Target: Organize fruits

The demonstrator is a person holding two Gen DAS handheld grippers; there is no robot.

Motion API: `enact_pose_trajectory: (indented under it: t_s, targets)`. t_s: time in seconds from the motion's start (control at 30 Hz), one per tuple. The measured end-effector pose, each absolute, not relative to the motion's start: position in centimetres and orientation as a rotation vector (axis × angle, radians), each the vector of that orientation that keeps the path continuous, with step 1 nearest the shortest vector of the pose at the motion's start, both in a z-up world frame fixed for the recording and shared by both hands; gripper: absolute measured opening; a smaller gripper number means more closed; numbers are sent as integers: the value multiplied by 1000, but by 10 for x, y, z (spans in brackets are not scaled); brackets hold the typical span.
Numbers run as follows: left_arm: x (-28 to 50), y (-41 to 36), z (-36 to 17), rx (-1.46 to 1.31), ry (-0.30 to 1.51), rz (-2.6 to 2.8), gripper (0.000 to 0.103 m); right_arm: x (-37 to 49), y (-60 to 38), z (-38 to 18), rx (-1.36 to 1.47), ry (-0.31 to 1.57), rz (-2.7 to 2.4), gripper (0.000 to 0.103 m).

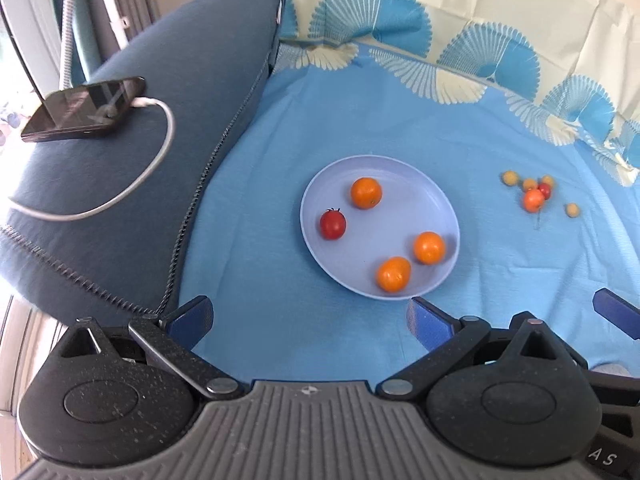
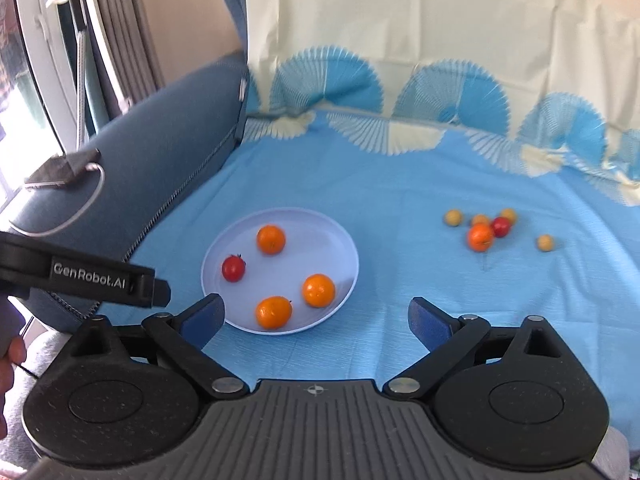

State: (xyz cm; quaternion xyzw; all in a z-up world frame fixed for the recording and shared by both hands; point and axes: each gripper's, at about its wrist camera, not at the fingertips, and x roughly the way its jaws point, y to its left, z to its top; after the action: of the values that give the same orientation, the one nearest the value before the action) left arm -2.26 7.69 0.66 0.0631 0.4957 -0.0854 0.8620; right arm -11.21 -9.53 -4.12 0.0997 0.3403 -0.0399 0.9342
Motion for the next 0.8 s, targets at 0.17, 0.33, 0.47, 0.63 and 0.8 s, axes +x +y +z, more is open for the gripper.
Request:
enact_pose_trajectory:
  t_s: [0.17, 0.33, 0.47, 0.63, 0.8]
  targets:
    - [-59, 81, 26, 145, 982, -196, 103, -150, -87, -27, 209, 638, -107, 101]
    - [-90, 83, 43, 146, 930, -213, 103, -184, -79, -16, 208, 584, -114, 102]
    - [-109, 83, 54, 143, 893, -217, 103, -207, -74, -7, 190, 540, -114, 102]
    - [-126, 84, 62, 142, 868, -219, 103, -228, -72, 2, 189, 501, -129, 102]
    - [-131, 88, 66, 142, 852, -215, 103, -235, -71, 4, 196, 494, -134, 102]
